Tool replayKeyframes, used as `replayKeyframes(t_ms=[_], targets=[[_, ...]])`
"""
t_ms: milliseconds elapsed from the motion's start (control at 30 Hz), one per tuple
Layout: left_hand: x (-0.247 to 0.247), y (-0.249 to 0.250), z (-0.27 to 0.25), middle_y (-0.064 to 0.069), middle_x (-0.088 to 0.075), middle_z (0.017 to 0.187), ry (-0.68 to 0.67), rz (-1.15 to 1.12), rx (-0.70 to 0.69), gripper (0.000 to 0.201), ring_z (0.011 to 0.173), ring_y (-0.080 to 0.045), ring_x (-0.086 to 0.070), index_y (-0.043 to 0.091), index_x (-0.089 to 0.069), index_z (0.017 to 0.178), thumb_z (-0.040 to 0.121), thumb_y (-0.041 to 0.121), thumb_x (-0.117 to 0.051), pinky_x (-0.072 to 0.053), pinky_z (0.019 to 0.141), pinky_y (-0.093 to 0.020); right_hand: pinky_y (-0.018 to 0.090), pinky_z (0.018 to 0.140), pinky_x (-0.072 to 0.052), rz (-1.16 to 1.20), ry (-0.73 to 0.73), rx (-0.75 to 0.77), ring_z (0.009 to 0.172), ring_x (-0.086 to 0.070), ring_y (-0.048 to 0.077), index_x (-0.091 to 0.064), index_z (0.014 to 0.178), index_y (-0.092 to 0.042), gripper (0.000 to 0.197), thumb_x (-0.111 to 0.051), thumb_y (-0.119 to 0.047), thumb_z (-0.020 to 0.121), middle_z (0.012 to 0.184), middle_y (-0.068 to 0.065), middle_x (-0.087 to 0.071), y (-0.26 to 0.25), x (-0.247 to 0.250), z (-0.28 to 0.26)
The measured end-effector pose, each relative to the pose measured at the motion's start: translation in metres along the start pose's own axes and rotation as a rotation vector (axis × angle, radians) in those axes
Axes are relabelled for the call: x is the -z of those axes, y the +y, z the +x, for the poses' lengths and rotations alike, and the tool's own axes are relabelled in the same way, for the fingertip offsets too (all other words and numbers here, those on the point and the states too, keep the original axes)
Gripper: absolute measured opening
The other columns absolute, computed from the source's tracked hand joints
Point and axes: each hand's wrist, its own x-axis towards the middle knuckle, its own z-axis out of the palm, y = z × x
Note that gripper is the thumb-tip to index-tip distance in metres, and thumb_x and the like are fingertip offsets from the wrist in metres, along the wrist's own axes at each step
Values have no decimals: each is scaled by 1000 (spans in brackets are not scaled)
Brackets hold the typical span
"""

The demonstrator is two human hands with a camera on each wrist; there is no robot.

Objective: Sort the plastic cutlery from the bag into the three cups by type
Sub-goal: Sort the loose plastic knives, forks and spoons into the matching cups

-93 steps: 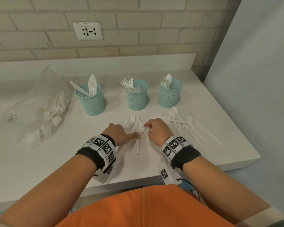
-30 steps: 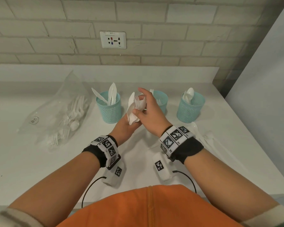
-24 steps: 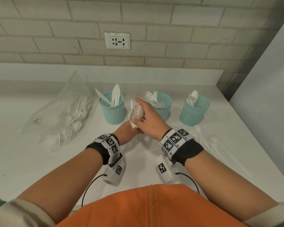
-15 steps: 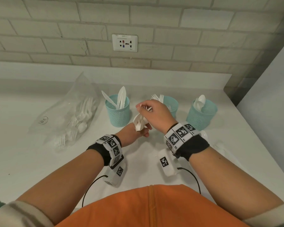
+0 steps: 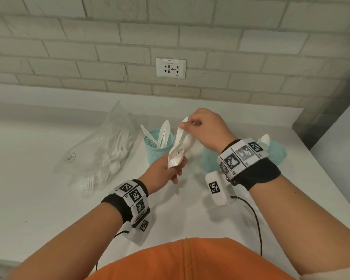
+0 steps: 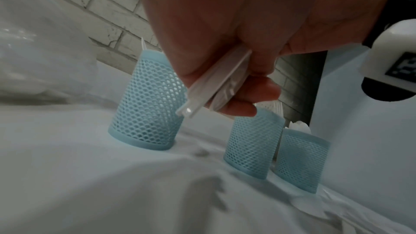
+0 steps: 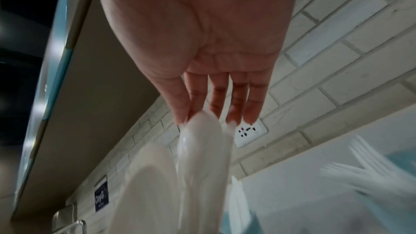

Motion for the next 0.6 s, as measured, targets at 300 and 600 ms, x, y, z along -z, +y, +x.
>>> replayKeyframes(t_ms=[300, 600], targets=[[41, -19, -4, 1, -48, 67, 249, -97, 8, 10, 49, -5, -43, 26, -56, 101, 99, 20, -47, -43, 53, -25, 23, 51, -52, 557, 513, 73, 54, -58, 16, -48, 88, -27, 20, -35, -19, 101, 81, -4, -56, -36, 29, 37], [52, -11, 2, 11, -42, 63, 279, -132, -20, 21, 53, -4, -37, 31, -61, 106, 91, 42, -52, -32, 54, -22, 29, 88, -48, 269, 25, -134, 95, -63, 21, -58, 116, -13, 26, -41, -22, 100, 108, 6, -63, 0, -53, 33]])
